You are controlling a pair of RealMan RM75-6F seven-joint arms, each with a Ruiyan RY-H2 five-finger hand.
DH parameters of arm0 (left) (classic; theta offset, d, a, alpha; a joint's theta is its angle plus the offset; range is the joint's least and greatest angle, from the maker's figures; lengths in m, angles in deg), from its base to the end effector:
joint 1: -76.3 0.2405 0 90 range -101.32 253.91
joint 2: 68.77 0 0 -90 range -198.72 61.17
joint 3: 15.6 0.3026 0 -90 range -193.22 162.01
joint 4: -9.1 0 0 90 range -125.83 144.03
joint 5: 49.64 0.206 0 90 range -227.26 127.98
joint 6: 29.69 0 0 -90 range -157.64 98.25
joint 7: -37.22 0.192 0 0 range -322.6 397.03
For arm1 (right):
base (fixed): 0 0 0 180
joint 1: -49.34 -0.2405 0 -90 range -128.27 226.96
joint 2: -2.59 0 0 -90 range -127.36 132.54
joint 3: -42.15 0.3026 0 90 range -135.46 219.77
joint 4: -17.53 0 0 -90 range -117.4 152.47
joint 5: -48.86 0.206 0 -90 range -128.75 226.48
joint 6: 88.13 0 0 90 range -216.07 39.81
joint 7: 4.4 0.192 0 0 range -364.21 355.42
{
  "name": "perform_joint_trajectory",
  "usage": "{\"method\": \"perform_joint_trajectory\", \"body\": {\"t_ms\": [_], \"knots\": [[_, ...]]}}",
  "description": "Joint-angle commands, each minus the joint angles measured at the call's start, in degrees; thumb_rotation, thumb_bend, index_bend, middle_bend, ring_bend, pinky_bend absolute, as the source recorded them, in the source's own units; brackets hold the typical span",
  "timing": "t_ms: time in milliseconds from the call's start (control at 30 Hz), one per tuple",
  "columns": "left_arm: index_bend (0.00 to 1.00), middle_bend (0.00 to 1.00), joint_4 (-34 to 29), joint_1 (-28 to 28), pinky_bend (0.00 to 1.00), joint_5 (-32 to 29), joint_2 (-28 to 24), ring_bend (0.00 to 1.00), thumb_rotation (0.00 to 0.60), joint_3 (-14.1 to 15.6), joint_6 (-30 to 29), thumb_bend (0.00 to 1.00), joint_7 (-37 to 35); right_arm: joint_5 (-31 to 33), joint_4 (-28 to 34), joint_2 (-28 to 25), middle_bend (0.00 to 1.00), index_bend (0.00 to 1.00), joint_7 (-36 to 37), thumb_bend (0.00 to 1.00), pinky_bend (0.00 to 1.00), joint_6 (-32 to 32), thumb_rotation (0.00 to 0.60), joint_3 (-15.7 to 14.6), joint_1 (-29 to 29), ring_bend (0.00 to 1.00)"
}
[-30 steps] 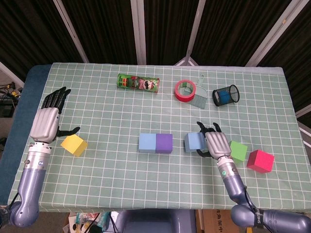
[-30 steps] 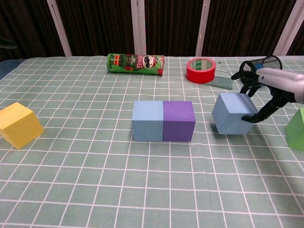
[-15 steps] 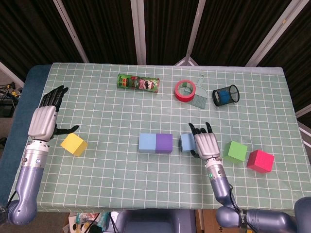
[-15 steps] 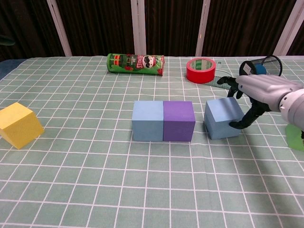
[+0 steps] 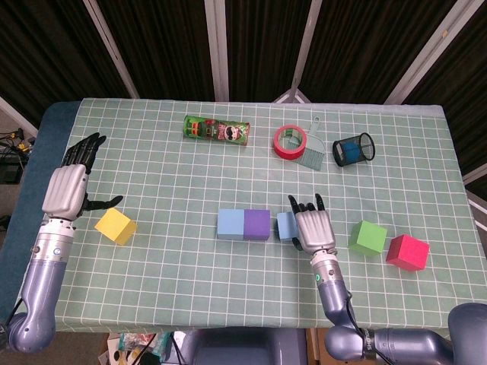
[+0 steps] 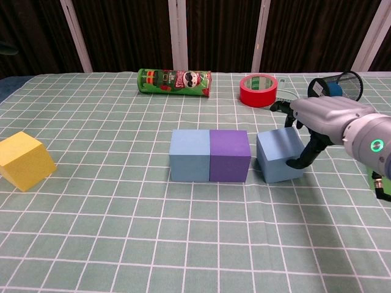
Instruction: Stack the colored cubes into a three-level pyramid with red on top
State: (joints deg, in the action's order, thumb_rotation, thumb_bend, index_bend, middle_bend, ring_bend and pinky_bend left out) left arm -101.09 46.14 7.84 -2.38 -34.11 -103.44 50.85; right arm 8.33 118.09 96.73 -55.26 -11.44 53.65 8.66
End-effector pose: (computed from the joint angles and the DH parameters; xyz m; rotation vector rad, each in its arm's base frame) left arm -0.1982 0.3877 0.1667 -1.3306 -1.0458 -1.1741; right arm -0.1736 -0.3776 -0.0298 1.6377 -0.9734 0.6609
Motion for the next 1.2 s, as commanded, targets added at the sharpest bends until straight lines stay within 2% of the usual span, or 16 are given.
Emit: {"method": "perform_joint_trajectory", "body": {"t_ms": [33,333,800,1200], "knots": [[0.00,0.01,-0.1,0.1,0.00,0.1,-0.1,0.00,0.600,0.0,0.0,0.10,-0.2,0.4,0.0,0.4,0.43,0.09,-0.5,0.30,0.00,0.5,0.600,0.3,-0.2,0.26],[0.00,0.01,-0.4,0.1,0.00,0.2,-0.5,0.00,0.600,0.0,0.0,0.10,-0.7,1.6,-0.6,1.4,0.43,0.09,-0.3,0.30,0.00,1.1,0.600,1.6,-0.5,0.26],[0.00,0.01,-0.3,-0.1,0.00,0.0,-0.5,0.00,0.600,0.1,0.2,0.10,-0.8,8.4,3.0,1.2,0.44,0.09,-2.5,0.30,0.00,2.3,0.600,4.9,-1.7,0.26],[0.00,0.01,-0.3,-0.1,0.00,-0.5,-0.7,0.00,0.600,-0.1,0.2,0.10,-1.2,9.6,2.2,2.6,0.45,0.09,-1.4,0.30,0.00,4.1,0.600,5.8,-2.0,0.26]]}}
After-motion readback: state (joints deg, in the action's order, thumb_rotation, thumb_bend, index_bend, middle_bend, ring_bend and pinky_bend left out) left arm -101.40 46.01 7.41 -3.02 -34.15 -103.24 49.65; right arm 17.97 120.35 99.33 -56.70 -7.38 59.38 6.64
